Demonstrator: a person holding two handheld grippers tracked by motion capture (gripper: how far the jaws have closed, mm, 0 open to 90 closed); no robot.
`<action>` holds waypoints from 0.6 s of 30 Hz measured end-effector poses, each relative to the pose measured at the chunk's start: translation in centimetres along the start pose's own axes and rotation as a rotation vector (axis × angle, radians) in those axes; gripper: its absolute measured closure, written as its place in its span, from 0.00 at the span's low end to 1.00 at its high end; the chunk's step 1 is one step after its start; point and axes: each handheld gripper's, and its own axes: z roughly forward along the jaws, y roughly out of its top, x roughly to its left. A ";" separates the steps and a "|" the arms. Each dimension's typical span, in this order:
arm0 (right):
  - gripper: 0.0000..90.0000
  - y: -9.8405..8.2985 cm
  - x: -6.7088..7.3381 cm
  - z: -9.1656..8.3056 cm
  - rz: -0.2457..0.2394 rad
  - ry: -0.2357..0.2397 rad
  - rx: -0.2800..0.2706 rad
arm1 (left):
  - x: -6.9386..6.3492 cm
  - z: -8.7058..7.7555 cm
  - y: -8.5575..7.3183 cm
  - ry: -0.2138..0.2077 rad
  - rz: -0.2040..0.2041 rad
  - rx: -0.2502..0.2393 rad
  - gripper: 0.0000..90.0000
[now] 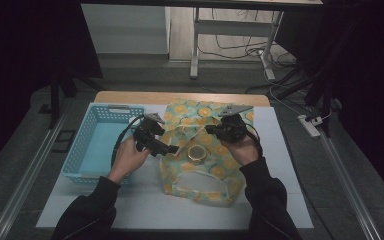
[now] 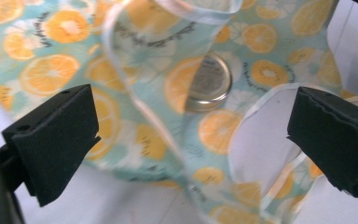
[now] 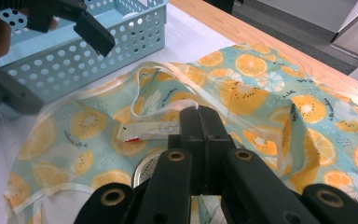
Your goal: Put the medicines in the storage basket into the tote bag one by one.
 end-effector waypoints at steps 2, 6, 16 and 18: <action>1.00 0.0 0.0 0.0 0.000 0.000 0.001 | 0.4 -0.4 -0.3 0.007 -0.008 -0.004 0.03; 1.00 0.0 0.0 0.0 -0.001 0.001 0.002 | 1.3 -1.3 -0.9 0.036 -0.021 -0.009 0.01; 1.00 0.0 0.0 0.1 -0.002 0.004 0.004 | 3.8 -3.7 -2.1 0.123 -0.081 -0.017 0.00; 1.00 0.0 0.0 0.1 -0.003 0.004 0.005 | 4.4 -4.1 -2.3 0.146 -0.093 -0.023 0.00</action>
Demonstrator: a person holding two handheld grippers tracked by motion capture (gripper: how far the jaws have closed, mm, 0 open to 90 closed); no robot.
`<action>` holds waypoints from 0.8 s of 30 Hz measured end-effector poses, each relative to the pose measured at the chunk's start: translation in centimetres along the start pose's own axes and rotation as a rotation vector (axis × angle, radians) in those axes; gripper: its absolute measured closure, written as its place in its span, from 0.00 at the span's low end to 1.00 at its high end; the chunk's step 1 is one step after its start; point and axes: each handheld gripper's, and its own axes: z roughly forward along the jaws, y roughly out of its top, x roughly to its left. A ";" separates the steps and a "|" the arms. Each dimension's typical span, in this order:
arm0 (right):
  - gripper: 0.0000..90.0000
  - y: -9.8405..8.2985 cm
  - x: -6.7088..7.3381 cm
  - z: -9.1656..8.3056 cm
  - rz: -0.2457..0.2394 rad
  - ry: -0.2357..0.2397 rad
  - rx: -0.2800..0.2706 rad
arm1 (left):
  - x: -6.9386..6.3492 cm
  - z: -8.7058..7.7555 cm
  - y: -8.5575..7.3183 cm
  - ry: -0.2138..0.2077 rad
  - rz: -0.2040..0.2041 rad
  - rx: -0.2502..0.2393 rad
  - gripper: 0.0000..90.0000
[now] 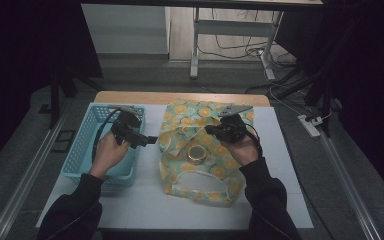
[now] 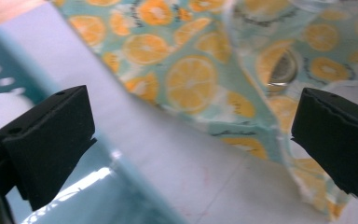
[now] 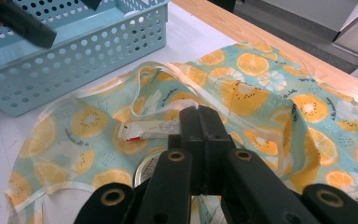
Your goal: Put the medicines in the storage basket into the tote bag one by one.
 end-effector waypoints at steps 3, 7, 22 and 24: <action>1.00 0.0 0.0 0.0 0.000 0.000 0.000 | 0.8 -0.5 -0.1 0.025 -0.012 -0.007 0.00; 1.00 0.0 0.0 0.0 0.001 0.001 -0.001 | 1.9 -0.9 -0.4 0.075 -0.034 -0.005 0.00; 1.00 0.0 0.0 -0.1 0.002 0.002 -0.001 | 6.6 -0.6 -1.1 0.207 -0.143 0.018 0.00; 1.00 0.0 0.0 -0.1 0.002 0.001 -0.003 | 7.1 -0.2 -1.1 0.227 -0.156 0.026 0.00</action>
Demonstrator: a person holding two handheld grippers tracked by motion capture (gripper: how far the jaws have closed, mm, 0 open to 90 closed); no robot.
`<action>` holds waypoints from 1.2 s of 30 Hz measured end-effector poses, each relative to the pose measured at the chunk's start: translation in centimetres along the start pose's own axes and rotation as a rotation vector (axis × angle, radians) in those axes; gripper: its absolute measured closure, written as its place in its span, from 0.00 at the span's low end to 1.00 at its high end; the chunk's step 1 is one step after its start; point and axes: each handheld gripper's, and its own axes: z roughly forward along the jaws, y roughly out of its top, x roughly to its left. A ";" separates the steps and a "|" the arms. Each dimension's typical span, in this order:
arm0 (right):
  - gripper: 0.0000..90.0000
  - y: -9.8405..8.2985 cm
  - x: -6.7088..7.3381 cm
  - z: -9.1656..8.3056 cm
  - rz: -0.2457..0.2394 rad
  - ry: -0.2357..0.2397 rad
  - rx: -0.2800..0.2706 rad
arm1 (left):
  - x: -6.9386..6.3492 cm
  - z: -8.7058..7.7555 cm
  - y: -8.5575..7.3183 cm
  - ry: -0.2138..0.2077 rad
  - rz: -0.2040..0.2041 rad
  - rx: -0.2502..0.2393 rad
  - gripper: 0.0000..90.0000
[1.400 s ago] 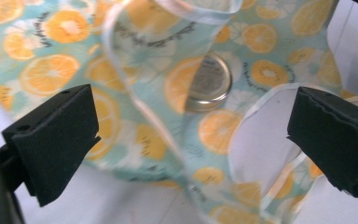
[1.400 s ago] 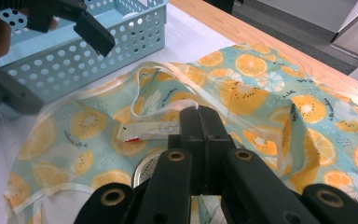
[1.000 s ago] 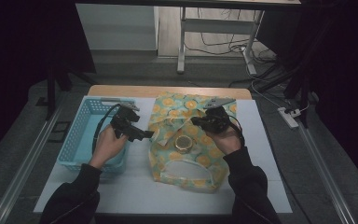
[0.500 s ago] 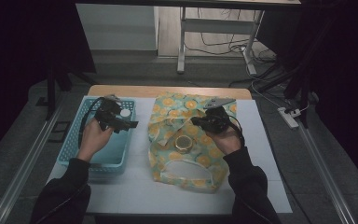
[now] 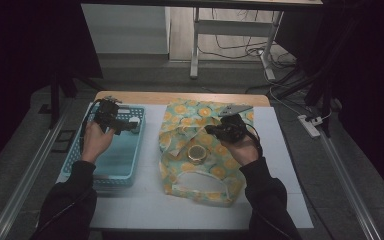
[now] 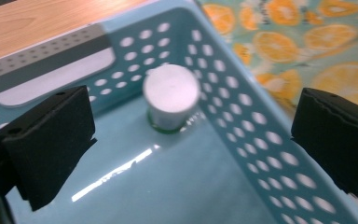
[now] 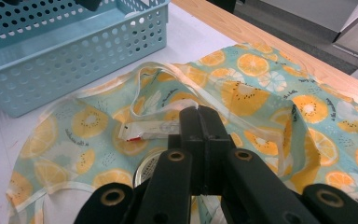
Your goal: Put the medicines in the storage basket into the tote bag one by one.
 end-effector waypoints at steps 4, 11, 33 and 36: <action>1.00 0.0 0.0 -0.1 -0.001 0.000 -0.002 | 0.5 1.1 0.1 0.016 -0.018 0.020 0.00; 1.00 0.0 0.0 -0.1 -0.001 0.003 -0.003 | 0.9 2.9 0.6 0.044 -0.008 0.072 0.01; 1.00 0.1 0.0 -0.1 -0.007 0.004 -0.005 | 0.8 5.7 1.6 0.006 0.029 0.158 0.40; 1.00 0.1 0.0 -0.2 -0.006 0.004 -0.006 | 1.0 5.8 1.6 -0.031 0.007 0.173 0.52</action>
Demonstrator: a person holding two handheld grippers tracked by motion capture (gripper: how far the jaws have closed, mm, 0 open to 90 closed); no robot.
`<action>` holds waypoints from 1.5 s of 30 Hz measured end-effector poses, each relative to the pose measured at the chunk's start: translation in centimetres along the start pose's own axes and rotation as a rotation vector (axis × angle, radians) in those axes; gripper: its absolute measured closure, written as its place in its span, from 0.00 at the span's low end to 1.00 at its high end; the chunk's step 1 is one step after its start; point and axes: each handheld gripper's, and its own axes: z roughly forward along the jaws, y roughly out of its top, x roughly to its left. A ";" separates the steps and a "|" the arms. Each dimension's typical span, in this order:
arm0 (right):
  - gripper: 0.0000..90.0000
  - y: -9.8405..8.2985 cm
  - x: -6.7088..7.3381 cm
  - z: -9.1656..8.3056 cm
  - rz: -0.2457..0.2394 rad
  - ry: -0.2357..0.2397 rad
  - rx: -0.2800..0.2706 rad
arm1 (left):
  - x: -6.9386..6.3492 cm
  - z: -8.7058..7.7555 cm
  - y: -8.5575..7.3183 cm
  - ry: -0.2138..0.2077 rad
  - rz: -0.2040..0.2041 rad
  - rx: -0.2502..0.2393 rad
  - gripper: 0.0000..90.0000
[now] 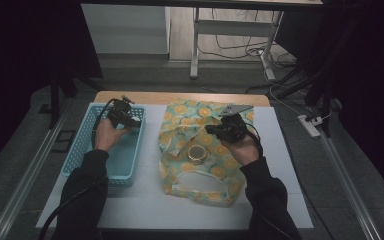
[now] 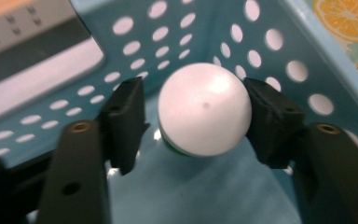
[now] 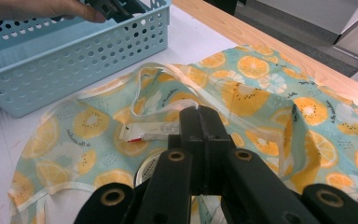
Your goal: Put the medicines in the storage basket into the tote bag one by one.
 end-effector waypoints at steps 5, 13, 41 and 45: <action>1.00 0.0 0.0 0.0 -0.001 0.001 0.000 | -0.3 -0.2 0.0 0.023 -0.003 0.012 0.56; 1.00 0.0 0.0 -0.1 0.002 0.000 -0.003 | -0.2 -1.2 -0.1 0.029 -0.027 -0.003 0.56; 1.00 0.1 0.1 -0.1 0.016 0.014 -0.001 | -2.6 -7.5 -0.6 -0.040 0.049 -0.078 0.56; 1.00 0.1 0.0 -0.1 0.015 0.011 -0.003 | -3.3 -8.0 -0.7 -0.056 0.074 -0.088 0.56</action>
